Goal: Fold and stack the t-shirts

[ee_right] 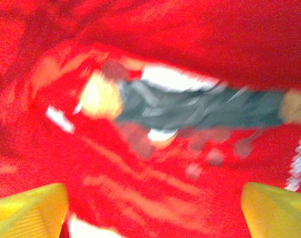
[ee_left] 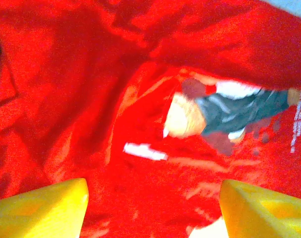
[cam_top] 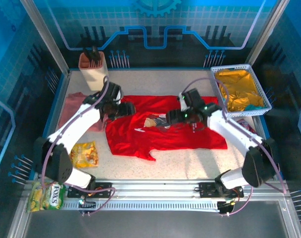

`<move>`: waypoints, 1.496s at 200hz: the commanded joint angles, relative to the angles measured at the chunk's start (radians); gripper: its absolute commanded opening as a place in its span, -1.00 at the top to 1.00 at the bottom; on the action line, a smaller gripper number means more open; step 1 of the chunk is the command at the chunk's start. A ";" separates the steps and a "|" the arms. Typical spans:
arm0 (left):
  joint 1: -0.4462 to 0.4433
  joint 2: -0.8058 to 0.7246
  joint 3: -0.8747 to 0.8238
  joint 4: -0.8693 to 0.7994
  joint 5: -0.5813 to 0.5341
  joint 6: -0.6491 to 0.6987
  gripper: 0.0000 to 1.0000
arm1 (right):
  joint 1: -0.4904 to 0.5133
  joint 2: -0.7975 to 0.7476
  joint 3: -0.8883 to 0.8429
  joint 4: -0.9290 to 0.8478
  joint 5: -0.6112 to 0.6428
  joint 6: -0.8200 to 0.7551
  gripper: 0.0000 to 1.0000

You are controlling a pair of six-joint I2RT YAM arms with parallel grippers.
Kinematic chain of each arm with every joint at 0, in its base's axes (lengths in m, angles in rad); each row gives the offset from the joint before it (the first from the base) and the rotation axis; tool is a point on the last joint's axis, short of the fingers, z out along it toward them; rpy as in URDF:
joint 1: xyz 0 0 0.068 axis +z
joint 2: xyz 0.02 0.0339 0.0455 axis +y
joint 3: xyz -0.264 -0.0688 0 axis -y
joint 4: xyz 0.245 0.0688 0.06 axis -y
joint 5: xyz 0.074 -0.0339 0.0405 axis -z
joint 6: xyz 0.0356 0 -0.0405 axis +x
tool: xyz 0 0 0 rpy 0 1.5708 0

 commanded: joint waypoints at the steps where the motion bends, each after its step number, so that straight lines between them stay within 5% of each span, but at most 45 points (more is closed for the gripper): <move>1: 0.003 -0.142 -0.141 -0.024 0.015 -0.065 -0.42 | 0.148 -0.089 -0.128 -0.003 0.046 0.086 -0.72; 46: 0.002 -0.432 -0.262 -0.223 -0.040 -0.090 -0.40 | 0.449 -0.085 -0.328 0.231 0.053 0.252 -0.46; 94: 0.000 -0.581 -0.340 -0.302 -0.041 -0.147 -0.38 | 0.663 0.178 -0.206 0.298 0.162 0.215 -0.43; 178: -0.001 -0.622 -0.351 -0.304 -0.018 -0.175 -0.36 | 0.680 0.191 -0.151 0.244 0.301 0.218 -0.38; 203: -0.001 -0.622 -0.354 -0.286 -0.013 -0.175 -0.36 | 0.690 0.195 -0.135 0.140 0.440 0.318 -0.33; 239: -0.001 -0.613 -0.361 -0.268 -0.015 -0.174 -0.36 | 0.689 0.242 -0.131 0.226 0.345 0.266 -0.42; 282: -0.001 -0.600 -0.363 -0.262 -0.012 -0.166 -0.36 | 0.688 0.316 -0.107 0.313 0.174 0.234 -0.04; 299: 0.000 -0.598 -0.368 -0.254 -0.010 -0.168 -0.36 | 0.683 0.330 -0.089 0.290 0.184 0.254 0.42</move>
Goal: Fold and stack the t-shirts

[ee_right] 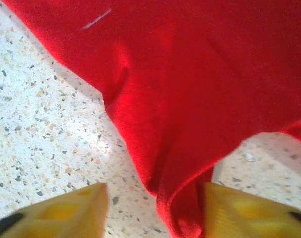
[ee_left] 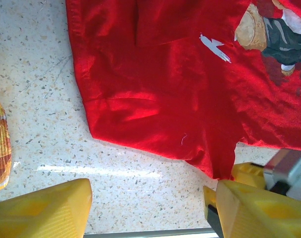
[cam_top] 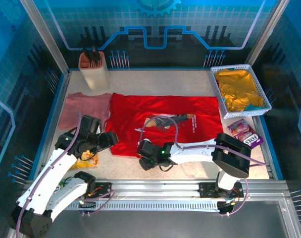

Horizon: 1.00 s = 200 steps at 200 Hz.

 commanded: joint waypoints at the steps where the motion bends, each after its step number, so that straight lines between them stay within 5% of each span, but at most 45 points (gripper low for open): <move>1: -0.001 0.003 -0.011 0.016 0.020 0.002 -0.36 | 0.006 0.026 0.040 0.009 -0.043 0.023 0.45; 23: -0.001 0.010 -0.021 0.031 0.026 -0.003 -0.35 | -0.021 0.017 0.089 -0.042 -0.041 0.043 1.00; 53: -0.003 0.027 -0.032 0.041 0.022 -0.012 -0.33 | -0.146 -0.007 0.195 -0.135 -0.176 0.112 1.00; 91: -0.011 0.052 -0.087 0.120 0.029 -0.039 -0.29 | -0.382 -0.019 0.172 0.056 -0.452 0.244 1.00; 154: -0.116 0.193 -0.167 0.305 0.018 -0.109 -0.24 | -0.580 0.193 0.221 0.200 -0.571 0.381 1.00; 180: -0.150 0.280 -0.177 0.395 -0.010 -0.122 -0.21 | -0.590 0.239 0.252 0.193 -0.575 0.368 0.75; 200: -0.196 0.355 -0.140 0.423 -0.032 -0.135 -0.19 | -0.590 0.208 0.249 0.186 -0.563 0.335 0.13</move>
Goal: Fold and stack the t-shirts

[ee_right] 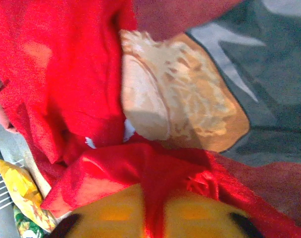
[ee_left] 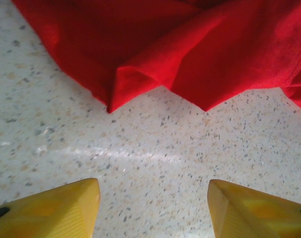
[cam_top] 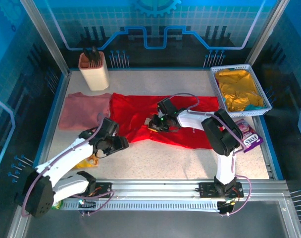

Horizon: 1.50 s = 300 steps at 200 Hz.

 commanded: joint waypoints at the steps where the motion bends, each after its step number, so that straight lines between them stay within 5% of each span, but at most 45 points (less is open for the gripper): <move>1: -0.050 0.068 0.030 0.085 -0.039 -0.032 -0.19 | -0.005 -0.034 0.031 0.020 -0.027 -0.021 0.10; 27: -0.098 0.128 0.036 0.178 -0.047 -0.083 -0.14 | -0.006 -0.123 0.012 -0.035 0.020 -0.080 -0.52; 43: -0.121 0.161 0.032 0.231 -0.058 -0.116 -0.12 | -0.016 -0.179 -0.009 -0.061 0.028 -0.103 -0.63; 90: -0.170 0.223 0.037 0.357 -0.089 -0.175 -0.09 | -0.069 -0.360 -0.087 -0.203 0.096 -0.183 -0.65; 150: -0.175 0.302 0.065 0.350 -0.141 -0.165 -0.01 | -0.289 -0.650 -0.295 -0.348 0.089 -0.276 -0.64; 204: -0.173 0.348 0.124 0.321 -0.203 -0.106 0.34 | -0.477 -0.808 -0.455 -0.447 0.064 -0.343 -0.63; 254: -0.121 0.389 0.202 0.236 -0.215 -0.030 0.98 | -0.521 -0.858 -0.495 -0.477 0.067 -0.371 -0.63; 300: -0.054 0.443 0.272 0.197 -0.193 0.056 1.00 | -0.531 -0.858 -0.491 -0.476 0.060 -0.373 -0.62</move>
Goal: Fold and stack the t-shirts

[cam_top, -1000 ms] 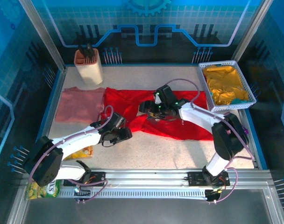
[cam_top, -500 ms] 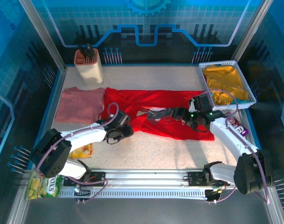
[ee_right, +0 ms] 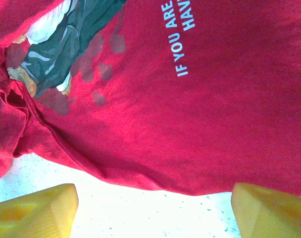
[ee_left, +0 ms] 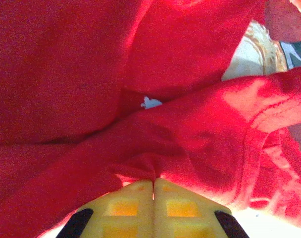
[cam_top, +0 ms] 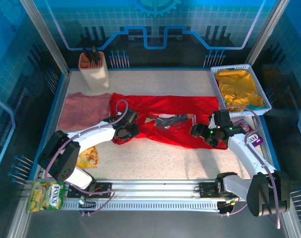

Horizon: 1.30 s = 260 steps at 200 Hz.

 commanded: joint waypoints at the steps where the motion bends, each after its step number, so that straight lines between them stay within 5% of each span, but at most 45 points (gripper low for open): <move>1: 0.034 0.034 0.047 -0.058 -0.002 0.075 1.00 | -0.017 -0.014 0.002 -0.027 -0.015 -0.017 -0.62; 101: 0.187 0.093 0.224 -0.151 0.126 0.204 1.00 | -0.047 -0.042 -0.018 -0.066 0.017 -0.031 -0.63; 125: 0.187 0.062 0.190 -0.166 0.211 0.173 -0.03 | -0.067 -0.058 -0.035 -0.082 0.030 -0.041 -0.67; 144: 0.187 0.009 0.116 -0.146 0.248 0.125 -0.25 | -0.083 -0.066 -0.048 -0.083 0.020 -0.050 -0.69; 201: 0.187 -0.121 -0.086 -0.004 0.268 0.002 0.02 | -0.106 -0.058 -0.068 -0.062 0.006 -0.060 -0.71; 260: 0.181 -0.030 -0.080 0.108 0.274 -0.013 0.20 | -0.149 -0.094 -0.079 -0.095 0.025 -0.081 -0.71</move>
